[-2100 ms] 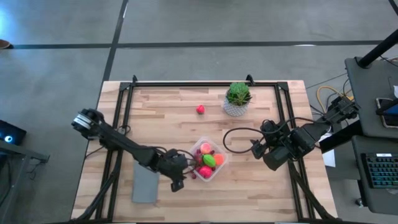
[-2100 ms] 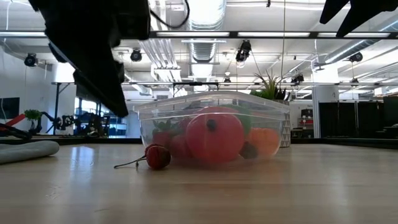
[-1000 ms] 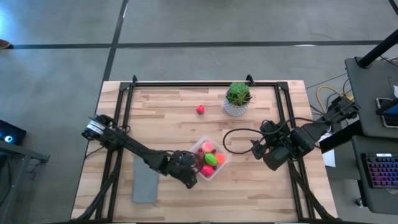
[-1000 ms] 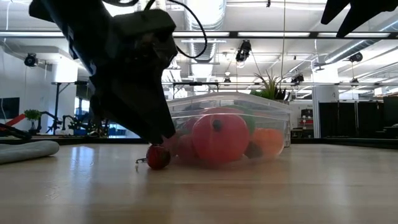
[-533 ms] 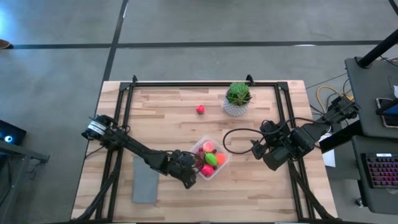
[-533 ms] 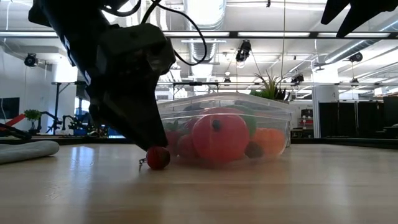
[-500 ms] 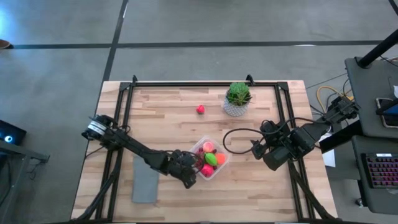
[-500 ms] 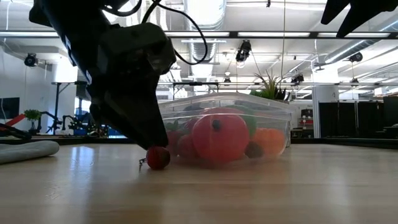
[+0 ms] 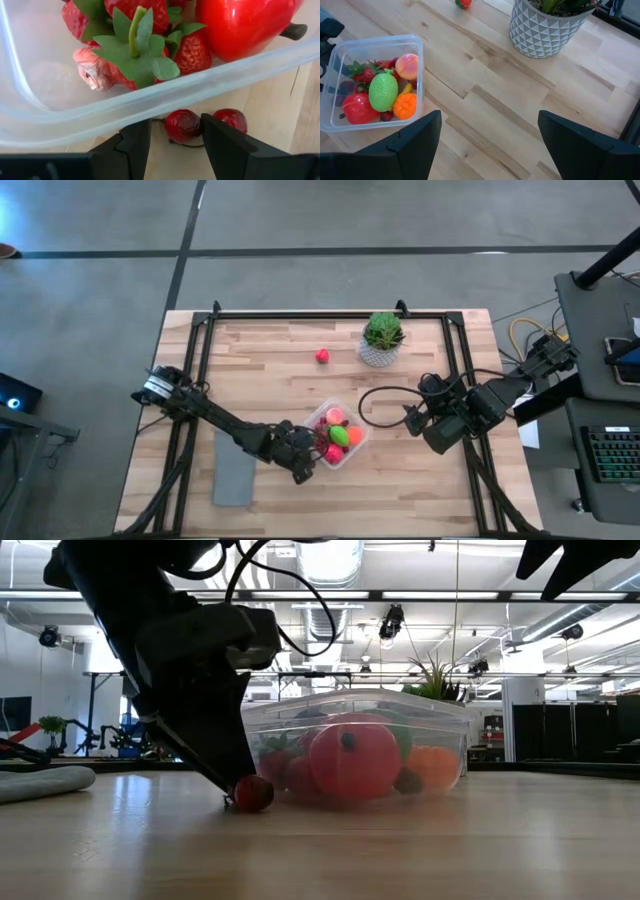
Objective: Pick and placing Produce into tupperware
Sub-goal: Put the red cherry into the transparent bin
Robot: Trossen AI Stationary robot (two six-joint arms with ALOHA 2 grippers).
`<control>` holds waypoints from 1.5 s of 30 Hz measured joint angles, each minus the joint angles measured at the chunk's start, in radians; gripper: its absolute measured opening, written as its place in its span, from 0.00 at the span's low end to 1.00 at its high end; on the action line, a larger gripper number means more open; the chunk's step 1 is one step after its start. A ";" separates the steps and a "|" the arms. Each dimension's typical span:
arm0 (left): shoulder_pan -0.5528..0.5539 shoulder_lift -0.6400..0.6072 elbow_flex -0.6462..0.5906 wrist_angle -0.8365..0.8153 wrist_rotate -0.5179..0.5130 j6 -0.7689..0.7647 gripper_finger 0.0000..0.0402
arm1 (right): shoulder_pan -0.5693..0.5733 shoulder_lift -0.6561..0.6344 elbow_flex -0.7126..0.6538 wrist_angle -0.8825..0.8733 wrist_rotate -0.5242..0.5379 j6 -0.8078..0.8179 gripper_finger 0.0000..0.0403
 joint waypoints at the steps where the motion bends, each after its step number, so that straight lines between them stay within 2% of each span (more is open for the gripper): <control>1: 0.000 0.000 0.000 -0.001 -0.003 0.000 0.40 | 0.000 0.000 0.000 0.000 0.000 0.000 0.81; 15: 0.001 -0.001 0.003 -0.014 -0.006 0.034 0.17 | 0.000 0.000 0.000 0.000 0.000 0.000 0.81; 30: 0.000 -0.026 0.009 -0.010 -0.003 0.056 0.15 | 0.000 0.000 0.000 0.000 0.000 0.000 0.81; 33: -0.005 -0.048 0.008 -0.053 -0.003 0.055 0.15 | 0.000 0.000 0.000 0.000 0.000 0.000 0.81; 41: -0.047 -0.206 0.009 -0.168 0.002 0.051 0.15 | 0.000 0.000 -0.001 -0.008 0.001 -0.003 0.81; 45: -0.038 -0.278 0.013 -0.133 -0.065 0.145 0.15 | 0.000 0.000 -0.001 -0.016 0.002 -0.002 0.81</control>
